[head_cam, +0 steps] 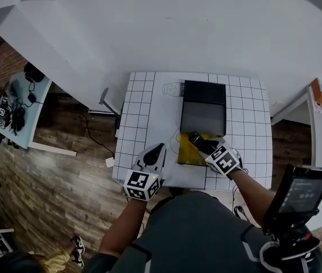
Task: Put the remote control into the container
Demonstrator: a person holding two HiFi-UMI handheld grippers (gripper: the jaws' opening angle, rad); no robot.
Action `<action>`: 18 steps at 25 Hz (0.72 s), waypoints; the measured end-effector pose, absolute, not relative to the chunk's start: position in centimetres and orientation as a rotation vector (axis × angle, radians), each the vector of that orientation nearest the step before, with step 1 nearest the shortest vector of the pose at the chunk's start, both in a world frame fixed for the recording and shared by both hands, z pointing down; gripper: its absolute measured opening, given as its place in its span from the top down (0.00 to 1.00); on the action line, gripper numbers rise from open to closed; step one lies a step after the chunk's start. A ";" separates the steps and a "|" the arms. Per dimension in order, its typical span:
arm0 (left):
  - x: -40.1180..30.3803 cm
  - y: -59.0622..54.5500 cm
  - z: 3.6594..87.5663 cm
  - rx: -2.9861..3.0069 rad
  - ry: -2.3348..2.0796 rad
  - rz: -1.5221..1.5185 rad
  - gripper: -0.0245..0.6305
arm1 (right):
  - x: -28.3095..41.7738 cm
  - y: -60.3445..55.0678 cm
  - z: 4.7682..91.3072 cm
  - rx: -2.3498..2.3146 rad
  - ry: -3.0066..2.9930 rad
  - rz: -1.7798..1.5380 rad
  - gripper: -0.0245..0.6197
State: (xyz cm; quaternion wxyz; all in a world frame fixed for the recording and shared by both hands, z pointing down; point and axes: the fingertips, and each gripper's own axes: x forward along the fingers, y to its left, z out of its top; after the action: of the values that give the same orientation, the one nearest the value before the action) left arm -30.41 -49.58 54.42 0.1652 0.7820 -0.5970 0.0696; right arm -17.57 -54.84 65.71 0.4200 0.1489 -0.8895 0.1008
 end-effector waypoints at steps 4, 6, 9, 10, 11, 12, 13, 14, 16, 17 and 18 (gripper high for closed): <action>-30.2 -49.8 57.7 2.196 -1.661 0.248 0.95 | -18.1 -55.1 68.0 0.327 -2.146 0.195 0.65; -29.9 -49.7 58.7 2.187 -1.635 0.258 0.95 | -18.4 -55.2 68.9 0.310 -2.109 0.175 0.65; -29.8 -50.0 59.2 2.184 -1.613 0.256 0.95 | -18.4 -55.2 70.4 0.270 -2.040 0.148 0.65; -29.8 -50.1 59.2 2.187 -1.607 0.258 0.95 | -18.4 -55.1 70.9 0.258 -2.019 0.142 0.65; -29.8 -50.2 59.2 2.190 -1.601 0.261 0.95 | -18.3 -55.1 71.3 0.248 -2.002 0.138 0.65; -29.9 -50.3 59.2 2.191 -1.598 0.260 0.95 | -18.3 -55.1 71.6 0.238 -1.988 0.136 0.65; -30.0 -50.4 59.1 2.190 -1.598 0.256 0.95 | -18.2 -55.1 71.9 0.229 -1.975 0.134 0.65; -30.1 -50.4 59.1 2.187 -1.600 0.250 0.95 | -18.3 -55.1 72.0 0.223 -1.965 0.133 0.65; -30.3 -50.4 59.1 2.178 -1.603 0.240 0.95 | -18.4 -55.1 72.2 0.215 -1.947 0.136 0.65; -30.4 -50.4 59.2 2.174 -1.602 0.238 0.95 | -18.5 -55.1 72.3 0.212 -1.938 0.140 0.65; -30.5 -50.5 59.2 2.173 -1.600 0.237 0.95 | -18.6 -55.0 72.3 0.209 -1.930 0.144 0.65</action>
State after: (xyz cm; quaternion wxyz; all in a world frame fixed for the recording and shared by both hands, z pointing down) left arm -30.47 -50.45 59.24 0.2147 0.7834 -0.5770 0.0854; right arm -18.60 -55.04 72.31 0.5625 0.0888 -0.8198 0.0610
